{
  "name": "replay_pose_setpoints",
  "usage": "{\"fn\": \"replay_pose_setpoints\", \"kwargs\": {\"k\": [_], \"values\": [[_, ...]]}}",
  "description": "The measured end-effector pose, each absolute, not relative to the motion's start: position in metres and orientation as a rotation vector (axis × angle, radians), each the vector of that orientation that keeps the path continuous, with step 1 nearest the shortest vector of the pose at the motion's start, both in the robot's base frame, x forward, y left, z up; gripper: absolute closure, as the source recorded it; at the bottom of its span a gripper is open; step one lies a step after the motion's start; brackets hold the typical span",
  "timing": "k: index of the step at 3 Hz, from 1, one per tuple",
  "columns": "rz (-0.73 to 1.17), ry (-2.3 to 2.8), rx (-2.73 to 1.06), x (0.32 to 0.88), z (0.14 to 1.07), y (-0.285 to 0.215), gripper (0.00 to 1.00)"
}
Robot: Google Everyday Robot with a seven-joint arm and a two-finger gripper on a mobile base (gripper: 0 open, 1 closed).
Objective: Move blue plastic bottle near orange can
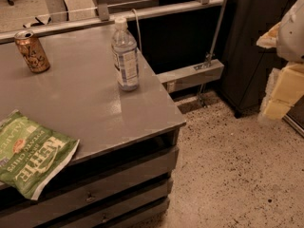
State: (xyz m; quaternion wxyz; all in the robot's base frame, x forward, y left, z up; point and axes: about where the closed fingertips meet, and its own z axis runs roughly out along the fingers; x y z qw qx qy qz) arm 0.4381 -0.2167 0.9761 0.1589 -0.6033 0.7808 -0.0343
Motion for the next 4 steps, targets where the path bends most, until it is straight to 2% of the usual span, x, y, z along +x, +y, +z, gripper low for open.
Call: {"fn": "replay_pose_setpoints", "kwargs": {"k": [2,3,4], "values": [[-0.040,2.198,-1.723,0.440,0.968,-0.209,0.00],[0.147,2.116,-1.707,0.450,0.931,-0.168,0.00],[0.340,1.911,-1.676,0.476,0.910,-0.097,0.00]]}}
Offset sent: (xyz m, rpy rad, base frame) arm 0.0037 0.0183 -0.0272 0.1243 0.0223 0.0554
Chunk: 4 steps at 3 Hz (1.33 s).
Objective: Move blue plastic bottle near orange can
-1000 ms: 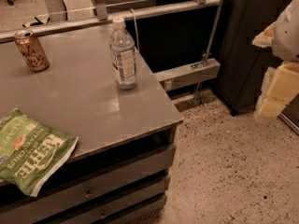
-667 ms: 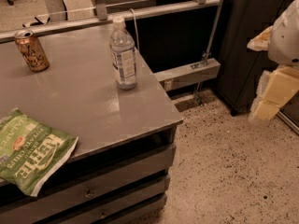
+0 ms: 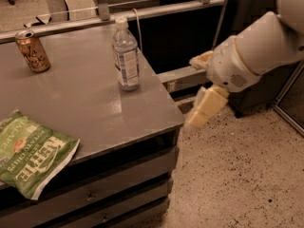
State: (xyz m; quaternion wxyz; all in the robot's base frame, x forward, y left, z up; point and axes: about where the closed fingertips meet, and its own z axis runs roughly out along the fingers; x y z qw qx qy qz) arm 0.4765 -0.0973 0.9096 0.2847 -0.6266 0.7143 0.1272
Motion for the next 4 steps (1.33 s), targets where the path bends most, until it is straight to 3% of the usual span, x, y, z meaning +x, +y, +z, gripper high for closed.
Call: {"fn": "replay_pose_setpoints", "kwargs": {"k": [2,4], "values": [[0.403,1.531,-1.560,0.569,0.928,0.001,0.00],[0.481,1.422,-1.423,0.630,0.934,0.035,0.00]]}}
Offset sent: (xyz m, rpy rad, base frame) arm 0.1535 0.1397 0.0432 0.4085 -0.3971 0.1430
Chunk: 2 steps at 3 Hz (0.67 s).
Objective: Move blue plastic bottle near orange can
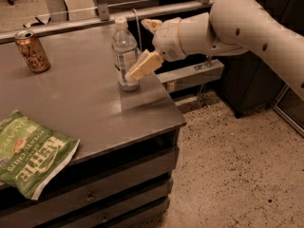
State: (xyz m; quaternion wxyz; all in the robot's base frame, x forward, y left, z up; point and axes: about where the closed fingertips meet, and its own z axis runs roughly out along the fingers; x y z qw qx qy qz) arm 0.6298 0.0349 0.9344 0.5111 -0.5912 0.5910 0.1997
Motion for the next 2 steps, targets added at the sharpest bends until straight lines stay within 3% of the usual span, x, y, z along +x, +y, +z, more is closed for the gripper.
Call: {"fn": "replay_pose_setpoints", "kwargs": {"k": [1,2], "values": [[0.613,1.418,-1.328,0.641,0.929,0.048,0.00],[0.749,1.453,-1.278,0.645,0.926,0.061,0.16]]}}
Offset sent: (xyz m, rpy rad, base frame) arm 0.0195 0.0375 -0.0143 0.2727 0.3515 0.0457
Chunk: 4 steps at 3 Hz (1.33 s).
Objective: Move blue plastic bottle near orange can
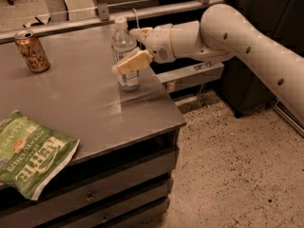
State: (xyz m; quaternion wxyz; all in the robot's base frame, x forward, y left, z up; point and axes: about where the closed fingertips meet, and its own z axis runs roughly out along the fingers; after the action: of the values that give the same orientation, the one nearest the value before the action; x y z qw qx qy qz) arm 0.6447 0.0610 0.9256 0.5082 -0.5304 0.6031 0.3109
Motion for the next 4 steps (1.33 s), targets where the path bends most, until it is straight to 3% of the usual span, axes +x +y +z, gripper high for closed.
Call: {"fn": "replay_pose_setpoints", "kwargs": {"k": [2,3,4], "values": [[1.001,1.536,-1.237,0.638,0.924,0.089,0.63],[1.022,1.485,-1.195,0.642,0.942,0.092,0.87],[0.978,1.373,-1.130,0.655,0.976,0.088,1.00]]}}
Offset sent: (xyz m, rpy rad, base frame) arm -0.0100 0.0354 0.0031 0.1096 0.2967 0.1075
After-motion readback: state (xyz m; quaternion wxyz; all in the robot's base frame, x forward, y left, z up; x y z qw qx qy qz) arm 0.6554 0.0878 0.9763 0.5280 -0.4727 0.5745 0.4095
